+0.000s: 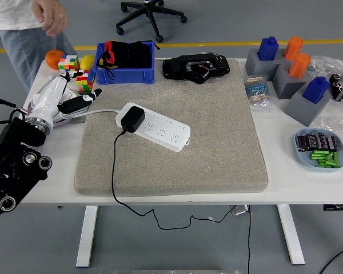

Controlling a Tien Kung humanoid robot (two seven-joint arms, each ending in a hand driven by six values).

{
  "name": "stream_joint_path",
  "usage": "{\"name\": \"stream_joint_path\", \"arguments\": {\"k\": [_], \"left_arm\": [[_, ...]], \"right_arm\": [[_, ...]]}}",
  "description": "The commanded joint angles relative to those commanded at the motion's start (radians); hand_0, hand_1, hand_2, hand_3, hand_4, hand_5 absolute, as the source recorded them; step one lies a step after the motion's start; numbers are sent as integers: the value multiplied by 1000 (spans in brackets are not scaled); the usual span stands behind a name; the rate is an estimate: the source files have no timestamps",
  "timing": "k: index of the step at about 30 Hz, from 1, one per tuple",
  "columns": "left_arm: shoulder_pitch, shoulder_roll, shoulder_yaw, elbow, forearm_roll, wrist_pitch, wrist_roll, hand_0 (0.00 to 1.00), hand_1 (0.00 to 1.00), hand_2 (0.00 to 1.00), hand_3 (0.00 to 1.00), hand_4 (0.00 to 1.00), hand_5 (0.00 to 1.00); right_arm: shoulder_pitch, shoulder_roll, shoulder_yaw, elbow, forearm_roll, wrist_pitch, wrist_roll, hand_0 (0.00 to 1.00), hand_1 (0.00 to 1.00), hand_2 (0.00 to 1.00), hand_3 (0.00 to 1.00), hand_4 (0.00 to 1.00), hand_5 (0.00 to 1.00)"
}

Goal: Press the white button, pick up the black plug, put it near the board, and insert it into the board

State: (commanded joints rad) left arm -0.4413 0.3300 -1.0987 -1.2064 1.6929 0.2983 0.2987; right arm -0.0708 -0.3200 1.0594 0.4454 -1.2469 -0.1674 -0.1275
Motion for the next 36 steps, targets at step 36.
{"name": "stream_joint_path", "arguments": {"k": [36], "left_arm": [[69,-41,-250,41,52,-31,-4,879,882,853,807,845,520]], "right_arm": [[7,0,14,4,3,0,0,685,613,616,565,647,228]]}}
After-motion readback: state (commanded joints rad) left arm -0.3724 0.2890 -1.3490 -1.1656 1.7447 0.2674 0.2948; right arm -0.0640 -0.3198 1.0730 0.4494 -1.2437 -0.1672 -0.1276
